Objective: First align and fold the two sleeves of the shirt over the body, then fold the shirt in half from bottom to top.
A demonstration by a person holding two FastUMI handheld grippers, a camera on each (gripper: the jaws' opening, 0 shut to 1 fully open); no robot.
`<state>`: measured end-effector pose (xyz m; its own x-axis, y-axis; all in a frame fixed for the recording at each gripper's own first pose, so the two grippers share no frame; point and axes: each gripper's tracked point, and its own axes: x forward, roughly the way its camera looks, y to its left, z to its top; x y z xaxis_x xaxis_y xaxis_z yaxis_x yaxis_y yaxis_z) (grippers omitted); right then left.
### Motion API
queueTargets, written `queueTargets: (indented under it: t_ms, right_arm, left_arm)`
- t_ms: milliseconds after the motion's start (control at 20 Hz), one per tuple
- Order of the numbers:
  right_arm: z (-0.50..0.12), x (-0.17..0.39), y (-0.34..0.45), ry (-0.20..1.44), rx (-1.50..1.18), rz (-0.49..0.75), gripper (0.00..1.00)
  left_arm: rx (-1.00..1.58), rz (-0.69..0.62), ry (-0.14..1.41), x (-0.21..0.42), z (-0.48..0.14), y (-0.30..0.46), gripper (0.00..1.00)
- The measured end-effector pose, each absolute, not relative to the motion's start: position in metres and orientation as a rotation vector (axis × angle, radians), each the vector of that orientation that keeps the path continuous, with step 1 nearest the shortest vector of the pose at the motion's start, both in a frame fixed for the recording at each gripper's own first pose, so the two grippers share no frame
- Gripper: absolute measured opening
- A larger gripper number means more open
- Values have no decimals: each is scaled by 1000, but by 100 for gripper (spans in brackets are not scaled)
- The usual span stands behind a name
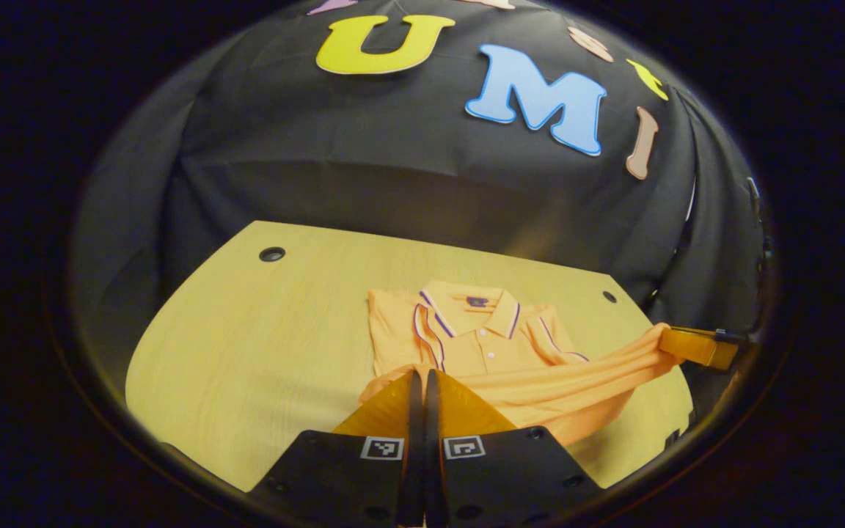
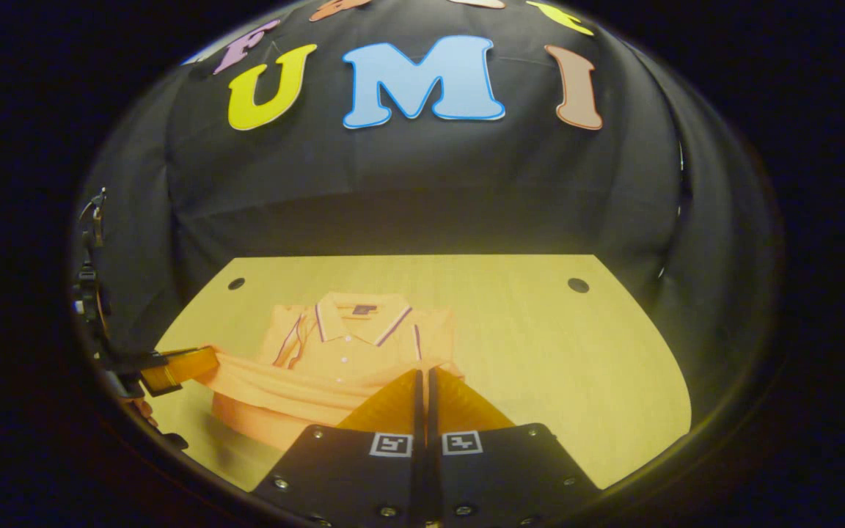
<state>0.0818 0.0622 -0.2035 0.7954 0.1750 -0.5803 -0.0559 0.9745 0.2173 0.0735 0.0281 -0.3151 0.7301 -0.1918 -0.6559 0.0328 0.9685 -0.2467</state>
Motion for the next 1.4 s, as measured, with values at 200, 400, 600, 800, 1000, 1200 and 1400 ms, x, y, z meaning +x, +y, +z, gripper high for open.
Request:
queueTargets:
  t_ms: [200, 400, 600, 800, 1000, 1200, 1400]
  right_arm:
    - [-205, 124, 71, 626, 208, 111, 1]
    - [-201, 158, 77, 597, 185, 114, 1]
    - [-203, 194, 78, 565, 164, 105, 1]
    - [-212, 217, 79, 570, 159, 99, 1]
    - [-238, 231, 78, 598, 145, 67, 1]
    - [-264, 238, 80, 643, 125, 50, 1]
    - [-282, 243, 84, 665, 108, 59, 2]
  left_arm:
    - [-194, -130, 715, 116, -317, 31, 6]
    - [-189, -139, 685, 154, -314, 27, 6]
    - [-168, -129, 644, 183, -315, 27, 6]
    - [-139, -117, 631, 204, -321, 26, 6]
    - [-169, -98, 640, 222, -336, 23, 6]
    - [-150, -101, 662, 230, -358, 19, 6]
    - [-140, -109, 687, 233, -375, 16, 6]
